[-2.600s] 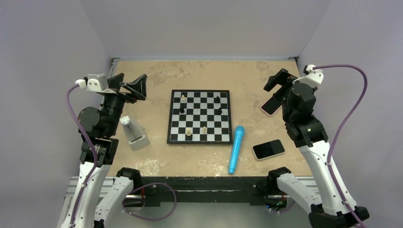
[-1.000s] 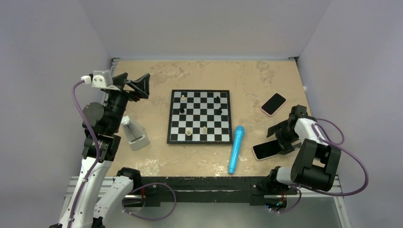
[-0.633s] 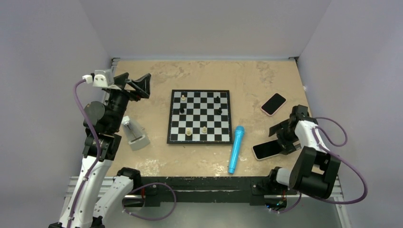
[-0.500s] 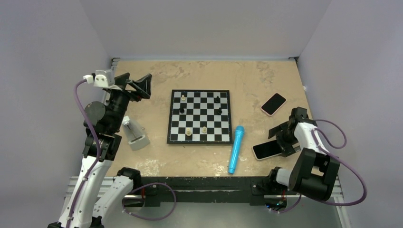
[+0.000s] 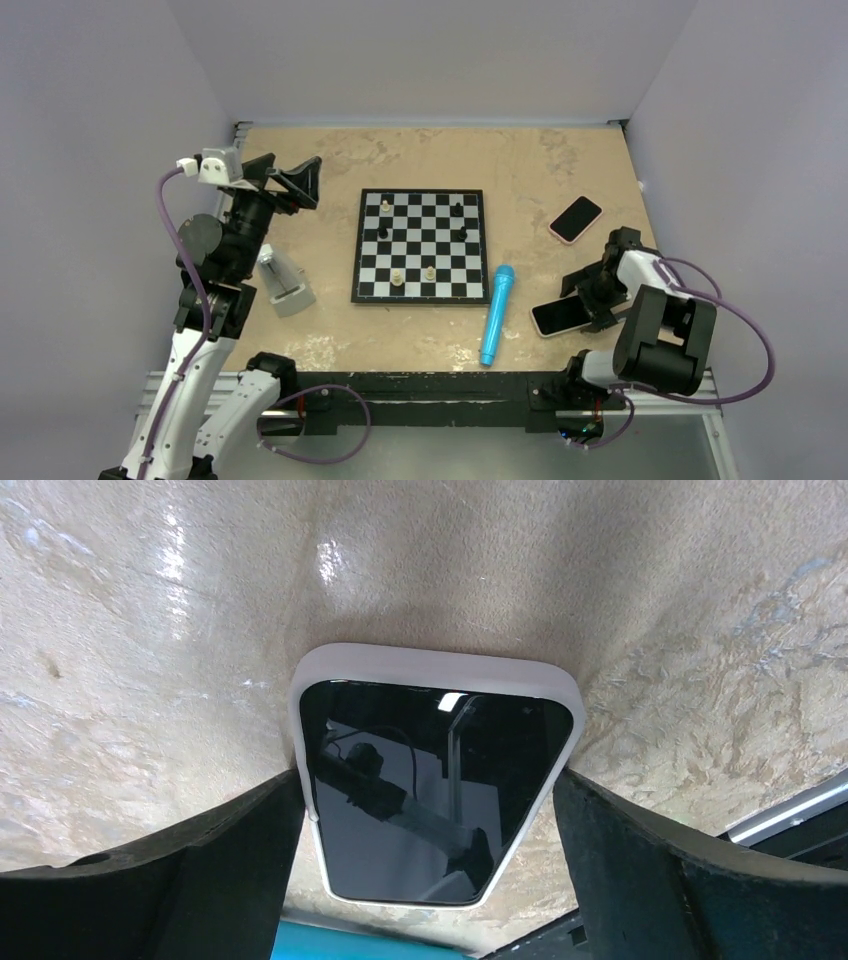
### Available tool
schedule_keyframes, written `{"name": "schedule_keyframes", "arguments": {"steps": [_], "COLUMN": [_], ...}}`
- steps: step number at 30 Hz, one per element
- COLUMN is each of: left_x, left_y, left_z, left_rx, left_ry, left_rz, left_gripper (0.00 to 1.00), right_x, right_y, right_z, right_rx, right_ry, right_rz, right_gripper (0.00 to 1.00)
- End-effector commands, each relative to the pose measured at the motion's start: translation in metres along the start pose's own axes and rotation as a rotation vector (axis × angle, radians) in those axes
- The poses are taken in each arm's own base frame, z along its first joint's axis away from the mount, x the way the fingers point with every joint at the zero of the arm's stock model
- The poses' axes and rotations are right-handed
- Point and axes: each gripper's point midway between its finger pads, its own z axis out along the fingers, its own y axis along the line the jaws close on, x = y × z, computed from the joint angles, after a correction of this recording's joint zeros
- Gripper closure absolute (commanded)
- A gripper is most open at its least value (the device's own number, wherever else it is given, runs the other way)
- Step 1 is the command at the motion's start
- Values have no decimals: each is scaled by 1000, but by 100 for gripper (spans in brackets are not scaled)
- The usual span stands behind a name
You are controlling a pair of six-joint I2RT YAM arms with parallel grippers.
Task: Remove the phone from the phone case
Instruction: Pick up the phone at the center of the board.
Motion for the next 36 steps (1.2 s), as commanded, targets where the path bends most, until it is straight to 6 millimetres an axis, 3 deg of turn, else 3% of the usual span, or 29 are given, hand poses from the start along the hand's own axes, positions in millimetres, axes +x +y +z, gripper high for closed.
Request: {"name": "schedule_keyframes", "arguments": {"steps": [1, 6, 11, 14, 16, 21, 24, 28, 32, 36], "left_x": [-17, -13, -14, -12, -9, -4, -2, 2, 11, 22], "left_y": [-8, -7, -8, -7, -7, -11, -14, -17, -22, -32], "left_z": [-2, 1, 0, 2, 3, 6, 7, 9, 14, 22], "left_rx": [26, 24, 28, 26, 25, 49, 64, 78, 107, 158], "left_ry": [-54, -48, -50, -45, -38, -22, -13, -1, 30, 82], "left_rz": [0, -4, -14, -12, -17, -28, -42, -55, -85, -128], "left_gripper": [3, 3, 4, 4, 4, 4, 5, 5, 6, 9], "right_x": [-11, -11, -9, -12, -15, -20, -25, -31, -44, -55], "right_y": [18, 17, 21, 24, 28, 27, 38, 83, 95, 101], "right_z": [5, 11, 21, 20, 16, 5, -9, -55, -98, -125], "right_rx": [-56, -44, -75, -94, -125, -161, -249, -565, -718, -749], "right_ry": [-25, -29, -34, -49, -73, -127, -173, -282, -478, -586], "right_rz": [19, 71, 116, 119, 112, 90, 1, -213, -302, -392], "right_gripper": [6, 12, 27, 45, 65, 100, 100, 100, 100, 100]}}
